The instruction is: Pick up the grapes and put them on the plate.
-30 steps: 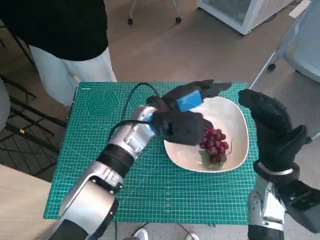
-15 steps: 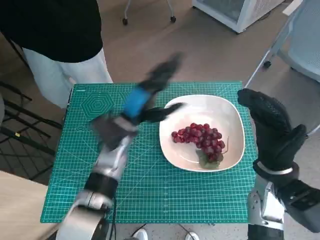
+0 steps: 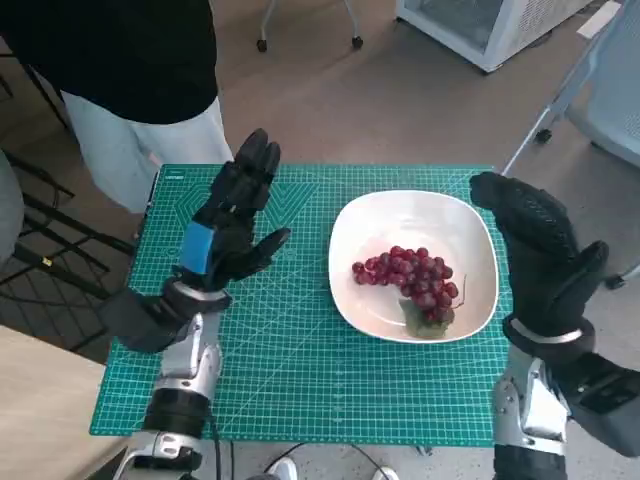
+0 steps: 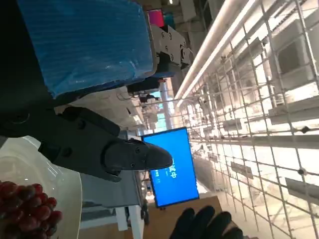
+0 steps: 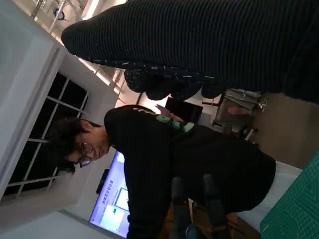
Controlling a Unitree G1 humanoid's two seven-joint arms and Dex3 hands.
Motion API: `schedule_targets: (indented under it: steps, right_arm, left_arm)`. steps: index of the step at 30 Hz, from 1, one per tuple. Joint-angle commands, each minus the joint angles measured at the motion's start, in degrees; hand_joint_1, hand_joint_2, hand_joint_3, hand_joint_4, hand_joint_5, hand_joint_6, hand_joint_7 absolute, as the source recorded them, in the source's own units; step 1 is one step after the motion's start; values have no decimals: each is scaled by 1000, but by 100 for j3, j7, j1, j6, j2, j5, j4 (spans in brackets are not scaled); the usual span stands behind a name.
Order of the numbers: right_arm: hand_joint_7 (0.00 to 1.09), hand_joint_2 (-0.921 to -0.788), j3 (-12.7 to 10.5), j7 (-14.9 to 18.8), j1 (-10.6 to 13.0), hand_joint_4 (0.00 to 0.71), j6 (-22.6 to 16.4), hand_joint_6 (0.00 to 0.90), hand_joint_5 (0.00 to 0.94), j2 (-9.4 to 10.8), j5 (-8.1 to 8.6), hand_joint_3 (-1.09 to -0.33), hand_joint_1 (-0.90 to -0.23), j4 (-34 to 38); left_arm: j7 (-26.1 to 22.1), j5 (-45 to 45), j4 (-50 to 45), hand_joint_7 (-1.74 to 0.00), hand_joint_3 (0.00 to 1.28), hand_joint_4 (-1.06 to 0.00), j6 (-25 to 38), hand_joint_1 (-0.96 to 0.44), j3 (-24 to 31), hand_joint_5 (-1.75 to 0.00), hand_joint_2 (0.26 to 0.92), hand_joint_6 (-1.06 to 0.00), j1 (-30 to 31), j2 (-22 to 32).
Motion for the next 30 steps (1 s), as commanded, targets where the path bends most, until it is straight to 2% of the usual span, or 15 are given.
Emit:
schedule_targets:
  steps: [1, 12, 30]
  right_arm:
    - [361, -921, 20, 43, 5, 318, 60, 119, 0, 14, 16, -567, -506, 111]
    - [368, -921, 49, 50, -2, 317, 11, 112, 0, -11, -46, -571, -514, 135]
    - [383, -921, 94, 67, 38, 313, 33, 99, 0, -39, -107, -581, -506, 111]
  left_arm:
    - [22, -5, -231, -8, 307, -123, -19, -390, 21, -3, 921, -245, 198, -23]
    - [-13, 16, -164, -5, 337, -131, -107, -409, 45, -5, 921, -244, 314, -61]
    - [-396, -322, -235, -1, 327, -156, -94, -400, 112, -8, 921, -238, 433, -188]
